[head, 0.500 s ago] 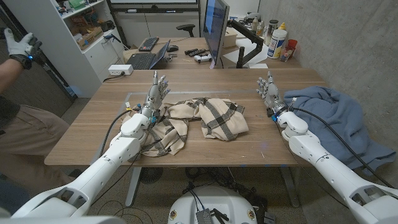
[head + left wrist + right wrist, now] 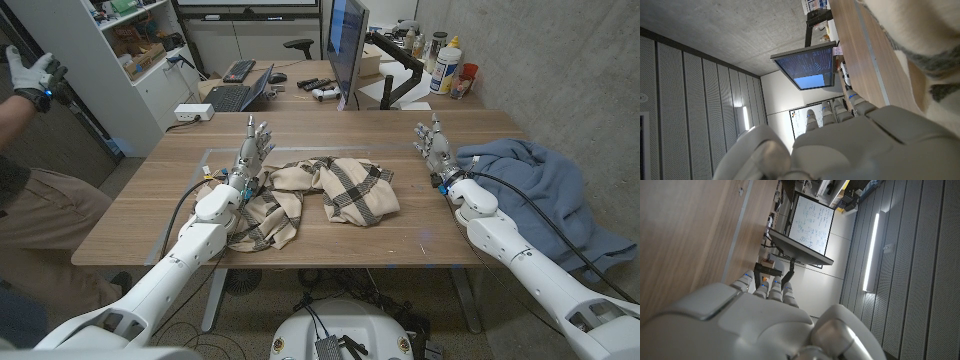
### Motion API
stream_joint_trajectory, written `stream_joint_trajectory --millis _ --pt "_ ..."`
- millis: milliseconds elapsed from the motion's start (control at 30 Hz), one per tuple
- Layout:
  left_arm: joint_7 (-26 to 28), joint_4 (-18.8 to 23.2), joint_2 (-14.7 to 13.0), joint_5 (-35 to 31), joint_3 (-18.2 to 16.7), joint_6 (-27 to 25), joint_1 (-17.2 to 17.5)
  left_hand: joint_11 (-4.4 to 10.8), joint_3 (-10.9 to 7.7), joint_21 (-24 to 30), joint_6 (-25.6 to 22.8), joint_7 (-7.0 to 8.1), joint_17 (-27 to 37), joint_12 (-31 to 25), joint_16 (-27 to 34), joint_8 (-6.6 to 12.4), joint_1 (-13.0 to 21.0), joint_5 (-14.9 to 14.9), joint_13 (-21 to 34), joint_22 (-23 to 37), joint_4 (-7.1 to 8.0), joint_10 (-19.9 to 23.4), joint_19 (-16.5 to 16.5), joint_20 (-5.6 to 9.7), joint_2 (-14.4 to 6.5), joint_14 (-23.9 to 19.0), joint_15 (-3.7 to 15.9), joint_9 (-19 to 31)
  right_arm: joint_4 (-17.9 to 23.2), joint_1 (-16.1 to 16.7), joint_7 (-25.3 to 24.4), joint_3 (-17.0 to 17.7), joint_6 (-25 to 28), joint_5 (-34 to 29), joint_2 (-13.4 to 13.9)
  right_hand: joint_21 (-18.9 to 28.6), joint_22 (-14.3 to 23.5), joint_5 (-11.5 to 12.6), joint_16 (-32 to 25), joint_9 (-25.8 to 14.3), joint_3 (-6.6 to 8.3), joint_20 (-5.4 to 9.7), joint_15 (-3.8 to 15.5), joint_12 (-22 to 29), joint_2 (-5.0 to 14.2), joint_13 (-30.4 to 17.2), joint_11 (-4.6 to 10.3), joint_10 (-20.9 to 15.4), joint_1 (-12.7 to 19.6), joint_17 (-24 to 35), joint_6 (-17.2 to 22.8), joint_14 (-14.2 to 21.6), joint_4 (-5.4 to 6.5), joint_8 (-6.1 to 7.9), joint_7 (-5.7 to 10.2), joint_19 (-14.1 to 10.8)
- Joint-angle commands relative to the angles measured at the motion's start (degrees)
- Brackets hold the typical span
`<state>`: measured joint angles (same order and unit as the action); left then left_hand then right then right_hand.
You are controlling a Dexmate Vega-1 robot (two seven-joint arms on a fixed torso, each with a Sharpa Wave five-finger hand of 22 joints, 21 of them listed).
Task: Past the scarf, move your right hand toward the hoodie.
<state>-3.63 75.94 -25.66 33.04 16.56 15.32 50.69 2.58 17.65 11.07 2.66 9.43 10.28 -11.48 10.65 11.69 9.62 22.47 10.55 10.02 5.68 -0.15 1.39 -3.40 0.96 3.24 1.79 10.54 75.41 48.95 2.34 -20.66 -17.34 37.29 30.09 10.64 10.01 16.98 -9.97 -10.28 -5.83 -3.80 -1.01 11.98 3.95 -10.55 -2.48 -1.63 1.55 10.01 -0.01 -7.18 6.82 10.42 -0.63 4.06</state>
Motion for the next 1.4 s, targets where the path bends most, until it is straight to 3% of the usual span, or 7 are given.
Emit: stream_joint_trajectory --millis 33,900,1400 --pt "-1.6 0.1 1.7 -1.8 -1.7 -0.9 0.2 0.41 0.38 0.2 -0.3 0.51 0.1 -0.3 0.2 0.21 0.7 0.4 0.3 0.1 0.04 0.2 0.0 -0.5 -0.1 0.3 0.02 0.1 1.7 1.3 -1.9 0.4 -0.3 -1.7 1.5 0.4 0.2 0.3 -0.4 -0.2 0.18 -0.49 0.11 0.3 0.8 -0.2 -0.44 -0.2 0.2 0.1 -0.2 -0.6 0.24 0.37 -0.43 -0.3" --pt "-3.4 1.9 1.6 -2.6 -2.0 -1.5 0.9 0.22 0.39 0.2 -1.1 0.52 0.1 -0.3 0.1 0.26 0.7 0.3 0.3 0.1 0.05 0.3 0.0 -0.37 -0.2 0.7 0.02 0.1 4.5 3.1 -5.1 1.6 -1.2 -5.8 5.7 0.4 0.2 0.2 -0.3 -0.2 0.11 -0.45 0.05 0.3 0.67 -0.2 -0.49 -0.1 0.4 0.1 -0.2 -0.9 0.07 0.37 -0.38 -0.2" --pt "-3.9 0.9 1.8 -2.6 -2.3 0.1 1.0 0.23 0.4 0.3 -3.0 0.5 0.1 -0.6 0.2 0.75 0.8 0.3 0.3 0.1 0.03 1.2 0.4 -0.18 -0.2 0.4 0.26 0.1 9.2 4.9 -11.4 2.1 0.7 -12.1 8.9 0.4 0.2 0.2 -0.3 -0.2 0.09 -0.48 0.2 0.4 0.63 -0.2 -0.35 -0.3 0.5 0.1 -0.3 -0.9 -0.02 0.34 -0.32 -0.1"
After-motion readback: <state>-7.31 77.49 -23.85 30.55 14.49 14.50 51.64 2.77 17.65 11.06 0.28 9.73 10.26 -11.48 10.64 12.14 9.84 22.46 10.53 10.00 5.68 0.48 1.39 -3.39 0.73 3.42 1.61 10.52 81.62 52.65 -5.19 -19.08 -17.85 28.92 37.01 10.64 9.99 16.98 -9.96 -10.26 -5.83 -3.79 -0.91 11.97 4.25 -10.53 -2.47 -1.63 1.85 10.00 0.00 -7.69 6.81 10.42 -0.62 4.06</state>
